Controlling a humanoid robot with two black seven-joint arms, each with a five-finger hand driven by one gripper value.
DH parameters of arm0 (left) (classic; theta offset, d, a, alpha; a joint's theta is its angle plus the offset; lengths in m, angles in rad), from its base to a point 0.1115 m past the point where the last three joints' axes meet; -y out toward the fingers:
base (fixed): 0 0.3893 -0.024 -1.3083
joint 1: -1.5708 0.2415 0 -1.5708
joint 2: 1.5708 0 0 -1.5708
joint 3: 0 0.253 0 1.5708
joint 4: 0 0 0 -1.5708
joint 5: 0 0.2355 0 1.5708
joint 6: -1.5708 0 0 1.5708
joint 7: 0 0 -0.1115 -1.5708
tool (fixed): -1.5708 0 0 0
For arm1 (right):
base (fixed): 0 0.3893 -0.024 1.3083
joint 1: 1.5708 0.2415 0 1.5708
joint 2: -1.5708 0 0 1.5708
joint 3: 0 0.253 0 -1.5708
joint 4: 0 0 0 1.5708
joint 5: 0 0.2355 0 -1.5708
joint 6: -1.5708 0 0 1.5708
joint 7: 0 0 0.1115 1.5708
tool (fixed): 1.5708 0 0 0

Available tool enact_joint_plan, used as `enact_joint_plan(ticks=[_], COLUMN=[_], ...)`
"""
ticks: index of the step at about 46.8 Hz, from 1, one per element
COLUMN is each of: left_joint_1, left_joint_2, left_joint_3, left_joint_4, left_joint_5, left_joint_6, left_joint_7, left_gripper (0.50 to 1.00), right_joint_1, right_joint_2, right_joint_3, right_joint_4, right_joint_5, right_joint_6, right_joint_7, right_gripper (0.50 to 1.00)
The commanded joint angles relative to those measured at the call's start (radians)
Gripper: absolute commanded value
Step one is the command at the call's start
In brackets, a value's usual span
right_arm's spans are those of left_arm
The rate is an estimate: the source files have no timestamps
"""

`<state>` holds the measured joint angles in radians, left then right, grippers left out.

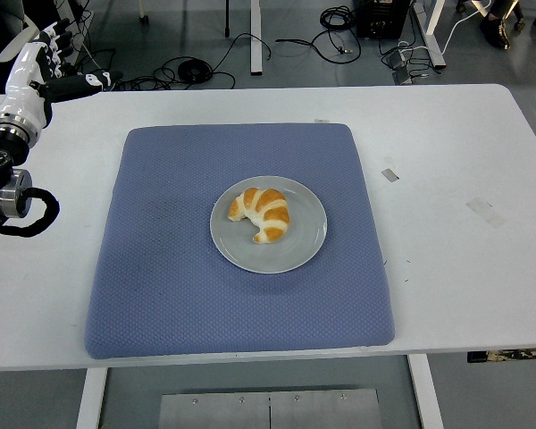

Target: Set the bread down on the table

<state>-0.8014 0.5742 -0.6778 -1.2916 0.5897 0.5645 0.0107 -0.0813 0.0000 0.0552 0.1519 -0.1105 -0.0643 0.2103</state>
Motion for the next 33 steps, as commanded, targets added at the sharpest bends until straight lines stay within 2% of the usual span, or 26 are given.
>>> enact_joint_plan(ticks=[1,33], left_joint_1=[-0.002,-0.001], left_joint_2=[0.000,0.013], left_joint_3=[0.001,0.000], left_joint_4=[-0.005,-0.011], left_joint_5=[0.001,0.010], left_joint_6=[-0.001,-0.005], left_joint_7=[0.000,-0.001], left_gripper=[0.984,0.984], right_joint_1=[0.000,0.000], right_joint_2=[0.000,0.000], right_joint_3=[0.000,0.000], right_joint_4=[0.000,0.000], right_joint_5=[0.000,0.000], right_joint_6=[0.000,0.000], right_joint_7=[0.000,0.000], right_gripper=[1.000,1.000])
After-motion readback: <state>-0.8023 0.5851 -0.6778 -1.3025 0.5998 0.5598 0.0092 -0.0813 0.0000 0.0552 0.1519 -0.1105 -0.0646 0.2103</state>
